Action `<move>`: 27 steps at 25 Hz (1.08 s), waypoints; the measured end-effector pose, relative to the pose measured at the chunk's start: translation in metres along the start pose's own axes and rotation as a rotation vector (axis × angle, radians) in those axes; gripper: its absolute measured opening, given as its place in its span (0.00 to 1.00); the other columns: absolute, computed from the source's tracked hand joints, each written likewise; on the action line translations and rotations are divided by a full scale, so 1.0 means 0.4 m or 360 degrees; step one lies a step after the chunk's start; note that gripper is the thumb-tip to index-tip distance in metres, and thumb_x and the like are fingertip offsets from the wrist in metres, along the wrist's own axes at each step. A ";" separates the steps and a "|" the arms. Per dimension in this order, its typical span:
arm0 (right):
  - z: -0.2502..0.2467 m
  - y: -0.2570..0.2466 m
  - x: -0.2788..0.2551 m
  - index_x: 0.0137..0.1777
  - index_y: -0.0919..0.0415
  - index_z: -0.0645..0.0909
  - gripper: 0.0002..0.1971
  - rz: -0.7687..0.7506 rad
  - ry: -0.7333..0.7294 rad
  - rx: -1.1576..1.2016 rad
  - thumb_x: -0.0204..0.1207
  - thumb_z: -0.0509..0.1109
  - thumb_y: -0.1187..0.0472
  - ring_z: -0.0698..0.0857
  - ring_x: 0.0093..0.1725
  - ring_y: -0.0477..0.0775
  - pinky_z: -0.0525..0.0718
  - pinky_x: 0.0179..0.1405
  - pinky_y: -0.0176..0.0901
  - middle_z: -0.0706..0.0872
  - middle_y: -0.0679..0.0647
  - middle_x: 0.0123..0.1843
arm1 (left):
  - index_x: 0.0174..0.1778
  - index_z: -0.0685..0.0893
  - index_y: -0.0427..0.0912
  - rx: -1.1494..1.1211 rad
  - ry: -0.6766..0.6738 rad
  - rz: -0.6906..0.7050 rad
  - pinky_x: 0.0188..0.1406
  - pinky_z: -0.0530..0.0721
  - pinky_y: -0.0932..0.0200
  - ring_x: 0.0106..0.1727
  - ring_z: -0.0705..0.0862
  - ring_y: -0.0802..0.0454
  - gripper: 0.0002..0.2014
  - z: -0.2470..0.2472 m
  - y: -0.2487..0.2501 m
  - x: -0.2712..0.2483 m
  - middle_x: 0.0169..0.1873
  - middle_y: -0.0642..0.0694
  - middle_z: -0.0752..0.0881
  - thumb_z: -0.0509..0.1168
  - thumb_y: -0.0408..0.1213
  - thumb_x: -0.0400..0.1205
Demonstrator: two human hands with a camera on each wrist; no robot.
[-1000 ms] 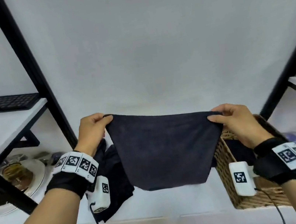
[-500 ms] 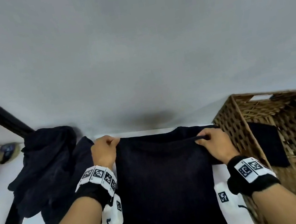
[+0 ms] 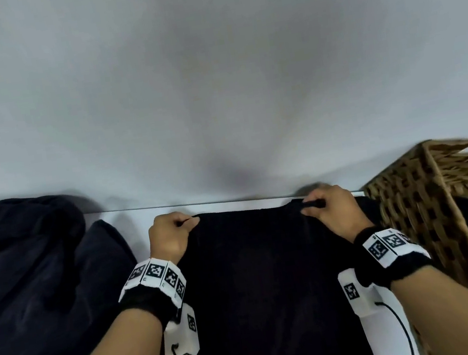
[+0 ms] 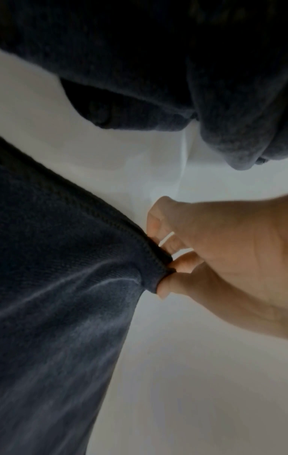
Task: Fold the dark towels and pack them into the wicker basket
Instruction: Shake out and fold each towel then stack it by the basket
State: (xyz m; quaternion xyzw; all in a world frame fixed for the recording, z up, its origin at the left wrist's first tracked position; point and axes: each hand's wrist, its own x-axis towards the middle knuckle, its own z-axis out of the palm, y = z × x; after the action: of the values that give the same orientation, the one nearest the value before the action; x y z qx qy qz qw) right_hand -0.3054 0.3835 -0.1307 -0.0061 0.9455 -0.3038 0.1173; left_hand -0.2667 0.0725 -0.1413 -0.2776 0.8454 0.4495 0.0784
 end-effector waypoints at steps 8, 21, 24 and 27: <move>-0.196 -0.091 -0.169 0.56 0.58 0.88 0.12 -0.0059 0.0275 -0.0054 0.73 0.77 0.59 0.86 0.57 0.57 0.77 0.62 0.42 0.89 0.56 0.54 | 0.34 0.88 0.53 -0.0298 0.0207 0.0452 0.40 0.77 0.78 0.27 0.80 0.68 0.08 -0.246 0.092 -0.132 0.21 0.57 0.84 0.77 0.34 0.73; -0.505 -0.379 -0.710 0.54 0.58 0.82 0.14 -0.0524 0.0584 0.1275 0.80 0.62 0.76 0.88 0.46 0.44 0.85 0.48 0.33 0.89 0.55 0.47 | 0.46 0.85 0.39 -0.0902 -0.0167 0.0936 0.36 0.85 0.65 0.36 0.82 0.51 0.07 -0.630 0.215 -0.600 0.39 0.43 0.87 0.63 0.27 0.83; -0.447 -0.309 -0.803 0.56 0.59 0.82 0.15 -0.0436 0.0471 0.1267 0.80 0.61 0.77 0.87 0.54 0.52 0.83 0.55 0.42 0.89 0.61 0.54 | 0.48 0.85 0.34 -0.0964 -0.0407 0.0745 0.35 0.86 0.64 0.39 0.85 0.50 0.06 -0.610 0.121 -0.656 0.39 0.40 0.87 0.62 0.24 0.83; -0.335 -0.207 -0.845 0.54 0.55 0.84 0.16 -0.0238 0.0343 0.1067 0.79 0.63 0.76 0.85 0.56 0.46 0.81 0.56 0.35 0.88 0.54 0.54 | 0.47 0.87 0.34 -0.0714 -0.0479 0.0545 0.34 0.86 0.64 0.39 0.85 0.52 0.06 -0.537 0.010 -0.656 0.36 0.42 0.87 0.64 0.25 0.82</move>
State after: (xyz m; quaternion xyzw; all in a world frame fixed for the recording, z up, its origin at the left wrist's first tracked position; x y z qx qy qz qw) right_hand -0.0119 0.4208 0.0965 -0.0044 0.7972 -0.6036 -0.0101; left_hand -0.0250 0.0065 0.0871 -0.0719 0.7386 0.6673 0.0627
